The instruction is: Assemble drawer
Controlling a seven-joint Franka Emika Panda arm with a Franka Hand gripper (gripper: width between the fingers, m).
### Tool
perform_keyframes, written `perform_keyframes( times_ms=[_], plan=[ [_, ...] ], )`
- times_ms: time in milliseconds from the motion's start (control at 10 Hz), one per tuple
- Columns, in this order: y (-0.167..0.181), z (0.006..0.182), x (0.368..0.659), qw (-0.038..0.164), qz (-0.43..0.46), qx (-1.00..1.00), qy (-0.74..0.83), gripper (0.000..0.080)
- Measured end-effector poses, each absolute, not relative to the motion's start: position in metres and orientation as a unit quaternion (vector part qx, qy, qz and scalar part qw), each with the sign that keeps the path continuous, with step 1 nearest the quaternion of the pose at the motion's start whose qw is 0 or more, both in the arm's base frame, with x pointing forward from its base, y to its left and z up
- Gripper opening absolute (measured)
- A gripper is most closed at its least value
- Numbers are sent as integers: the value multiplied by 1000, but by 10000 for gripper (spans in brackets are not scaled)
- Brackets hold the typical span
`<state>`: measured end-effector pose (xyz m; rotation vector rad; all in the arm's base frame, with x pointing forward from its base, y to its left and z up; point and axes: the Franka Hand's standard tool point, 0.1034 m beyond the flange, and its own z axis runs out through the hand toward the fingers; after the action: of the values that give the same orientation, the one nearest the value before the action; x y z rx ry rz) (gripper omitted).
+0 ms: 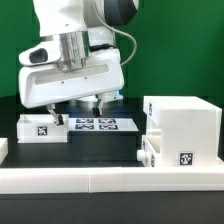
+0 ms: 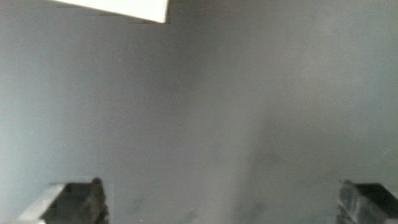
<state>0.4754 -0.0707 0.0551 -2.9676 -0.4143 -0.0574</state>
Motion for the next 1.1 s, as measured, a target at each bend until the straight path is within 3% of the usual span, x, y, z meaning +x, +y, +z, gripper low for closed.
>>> perform_keyframes(
  times_ms=[200, 500, 700, 1100],
  plan=[
    [-72, 50, 460, 38, -41, -985, -162, 649],
    [-85, 43, 433, 16, -60, -986, -154, 649],
    [-95, 51, 425, 14, -57, -988, -142, 649],
    [-93, 49, 424, 15, -55, -988, -143, 649]
  ],
)
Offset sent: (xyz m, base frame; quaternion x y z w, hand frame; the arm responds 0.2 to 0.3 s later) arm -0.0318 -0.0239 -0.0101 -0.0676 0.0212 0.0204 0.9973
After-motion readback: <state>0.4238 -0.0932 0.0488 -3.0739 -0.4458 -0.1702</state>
